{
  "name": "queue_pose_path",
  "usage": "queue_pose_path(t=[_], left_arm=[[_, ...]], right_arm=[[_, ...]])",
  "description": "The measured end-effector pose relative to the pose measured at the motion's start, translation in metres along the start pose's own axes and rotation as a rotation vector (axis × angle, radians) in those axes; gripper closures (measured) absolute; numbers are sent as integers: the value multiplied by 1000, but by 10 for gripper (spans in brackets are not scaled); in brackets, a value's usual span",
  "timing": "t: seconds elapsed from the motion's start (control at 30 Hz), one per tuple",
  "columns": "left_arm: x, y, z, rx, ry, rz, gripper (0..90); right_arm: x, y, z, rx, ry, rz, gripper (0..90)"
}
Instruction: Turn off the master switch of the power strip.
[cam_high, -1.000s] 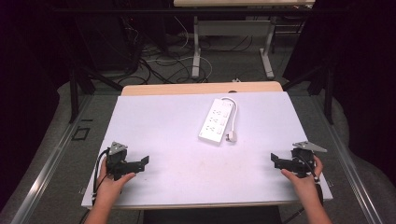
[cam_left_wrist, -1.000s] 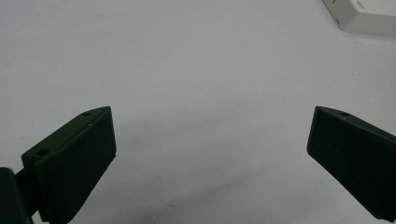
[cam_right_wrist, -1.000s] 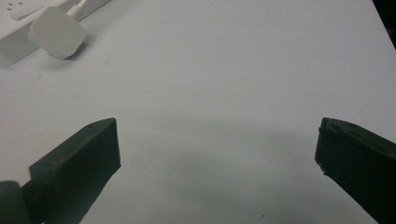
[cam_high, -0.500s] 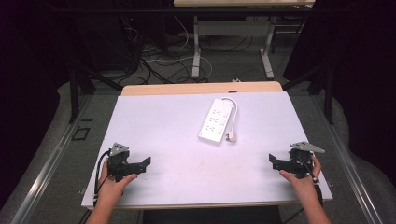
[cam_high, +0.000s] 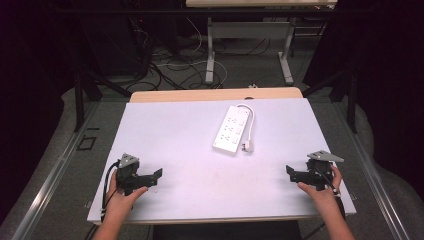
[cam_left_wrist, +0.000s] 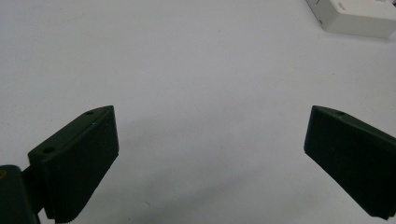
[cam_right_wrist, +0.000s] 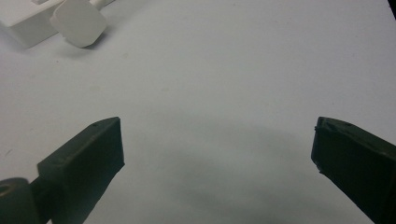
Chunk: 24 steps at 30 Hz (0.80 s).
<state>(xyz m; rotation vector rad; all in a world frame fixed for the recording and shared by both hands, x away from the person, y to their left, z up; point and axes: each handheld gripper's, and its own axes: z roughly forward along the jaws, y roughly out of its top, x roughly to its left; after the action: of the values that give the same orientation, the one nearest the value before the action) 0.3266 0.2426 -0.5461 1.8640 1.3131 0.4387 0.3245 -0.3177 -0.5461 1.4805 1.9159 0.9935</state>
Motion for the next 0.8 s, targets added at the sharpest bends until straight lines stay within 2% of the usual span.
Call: queue_pose_path(t=[0.1, 0.17, 0.2, 0.23, 0.3, 0.6, 0.7, 0.73, 0.8], left_arm=[[0, 0, -1, -1, 3, 2, 31], [0, 0, -1, 1, 2, 2, 31], [0, 0, -1, 0, 3, 2, 31], [0, 0, -1, 0, 4, 2, 31], [0, 0, -1, 3, 8, 6, 32], [1, -1, -1, -3, 14, 4, 34], [1, -1, -1, -4, 15, -1, 35], [1, -1, -1, -4, 16, -1, 35], [1, -1, -1, -4, 16, -2, 36]], right_arm=[[0, 2, 0, -2, 3, -8, 19], [2, 4, 0, 2, 11, 8, 19], [1, 5, 0, 4, 19, -2, 19], [3, 7, 0, 12, 28, 12, 19], [4, 10, 1, 12, 33, 9, 19], [9, 21, 1, 30, 36, -35, 19], [10, 24, 1, 36, 45, -43, 19], [11, 26, 1, 40, 49, -33, 19], [11, 29, 0, 38, 52, -47, 19]])
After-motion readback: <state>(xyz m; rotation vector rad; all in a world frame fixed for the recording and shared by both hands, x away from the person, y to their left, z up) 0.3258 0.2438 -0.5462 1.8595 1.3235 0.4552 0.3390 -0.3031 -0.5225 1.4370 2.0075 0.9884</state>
